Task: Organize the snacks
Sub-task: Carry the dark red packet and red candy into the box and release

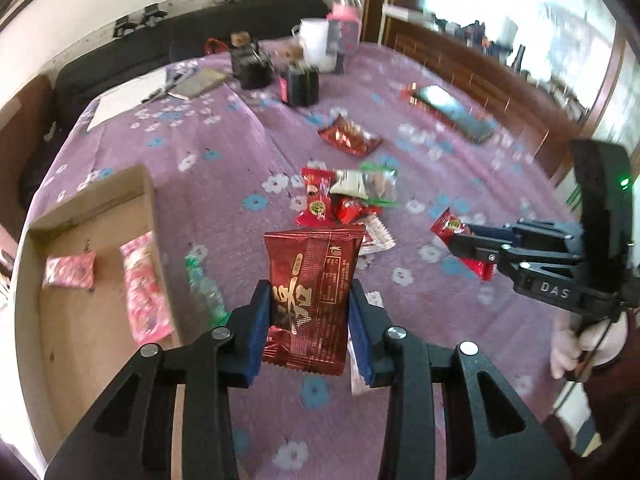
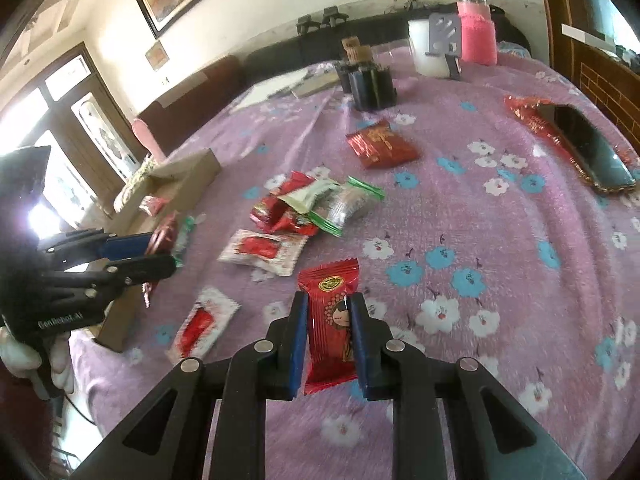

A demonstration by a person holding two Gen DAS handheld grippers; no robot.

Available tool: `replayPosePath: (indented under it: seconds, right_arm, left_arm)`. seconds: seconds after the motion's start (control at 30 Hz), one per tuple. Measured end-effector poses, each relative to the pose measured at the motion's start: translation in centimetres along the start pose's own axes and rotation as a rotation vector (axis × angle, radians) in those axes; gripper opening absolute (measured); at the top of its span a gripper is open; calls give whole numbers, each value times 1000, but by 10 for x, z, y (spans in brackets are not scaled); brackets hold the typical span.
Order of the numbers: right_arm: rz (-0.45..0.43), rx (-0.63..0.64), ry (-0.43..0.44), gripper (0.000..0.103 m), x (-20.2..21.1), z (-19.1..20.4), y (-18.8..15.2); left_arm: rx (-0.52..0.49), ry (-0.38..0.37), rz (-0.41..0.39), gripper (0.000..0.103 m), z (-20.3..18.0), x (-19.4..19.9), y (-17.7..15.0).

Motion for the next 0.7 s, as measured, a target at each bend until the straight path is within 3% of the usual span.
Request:
replayPosePath:
  seconds: [0.13, 0.3, 0.43, 0.7]
  right_arm:
    - [-4, 12, 48, 21, 11, 18, 6]
    - [14, 55, 117, 21, 4, 59, 23]
    - [38, 127, 174, 20, -12, 108, 40]
    - [155, 216, 276, 20, -82, 200, 68]
  left_arm:
    - [88, -22, -33, 34, 29, 26, -10]
    - [232, 68, -35, 34, 87, 40, -26]
    - [370, 109, 2, 34, 140, 32, -36]
    - [518, 171, 59, 35, 200, -4, -32]
Point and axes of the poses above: each gripper's, at about its wrist camera, not at the fingertips, and x roughly against the way its jaws point, z to its left, y to its top, the point moved 1 cm from there along -x, roughly the way its jaws point, and after that the axes turned 6 degrees about z, right-handed, at the moved point
